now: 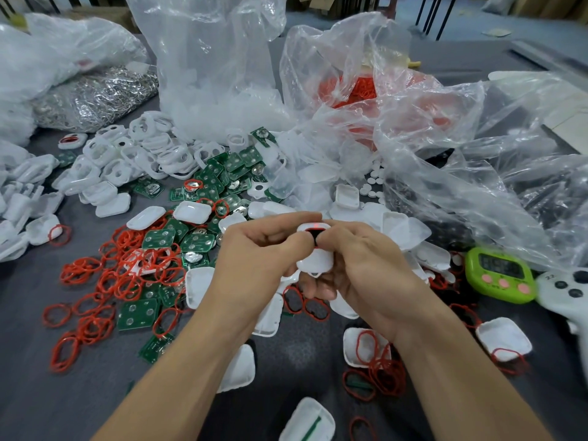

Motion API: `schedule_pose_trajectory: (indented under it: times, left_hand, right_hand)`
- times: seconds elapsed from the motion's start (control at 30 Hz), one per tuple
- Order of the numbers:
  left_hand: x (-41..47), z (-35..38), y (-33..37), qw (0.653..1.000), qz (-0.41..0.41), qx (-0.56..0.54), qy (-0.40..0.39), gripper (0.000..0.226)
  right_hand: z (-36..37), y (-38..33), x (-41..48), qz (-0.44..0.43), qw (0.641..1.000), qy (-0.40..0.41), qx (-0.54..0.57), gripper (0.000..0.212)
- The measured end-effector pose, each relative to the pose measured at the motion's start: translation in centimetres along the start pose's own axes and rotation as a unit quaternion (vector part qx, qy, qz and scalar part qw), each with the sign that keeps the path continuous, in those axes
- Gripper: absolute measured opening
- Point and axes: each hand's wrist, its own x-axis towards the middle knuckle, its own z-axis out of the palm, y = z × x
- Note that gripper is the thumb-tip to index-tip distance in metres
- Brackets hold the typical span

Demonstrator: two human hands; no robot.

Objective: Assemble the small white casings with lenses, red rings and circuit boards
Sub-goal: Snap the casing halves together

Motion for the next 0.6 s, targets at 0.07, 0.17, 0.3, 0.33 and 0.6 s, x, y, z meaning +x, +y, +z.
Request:
schedule_pose_trajectory:
  times: [0.07, 0.17, 0.3, 0.33, 0.6]
  left_hand:
    - [-0.01, 0.00, 0.07, 1.000, 0.001, 0.008, 0.010, 0.031]
    - [0.01, 0.01, 0.03, 1.000, -0.007, 0.007, 0.012, 0.030]
    - [-0.02, 0.10, 0.10, 1.000, -0.001, -0.005, 0.024, 0.022]
    - [-0.06, 0.15, 0.09, 0.999, 0.007, -0.006, 0.033, 0.019]
    - [-0.26, 0.38, 0.08, 0.999, 0.011, -0.031, 0.015, 0.021]
  right_hand:
    - [-0.04, -0.04, 0.00, 0.008, 1.000, -0.019, 0.010, 0.029]
    - [-0.26, -0.07, 0.01, 0.024, 0.998, -0.051, 0.016, 0.031]
    - [-0.40, 0.01, -0.05, 0.018, 0.997, -0.071, 0.007, 0.034]
    - [-0.35, 0.06, -0.02, 0.014, 0.997, -0.071, -0.007, 0.034]
    - [-0.13, -0.02, 0.07, 0.014, 0.999, -0.031, -0.005, 0.024]
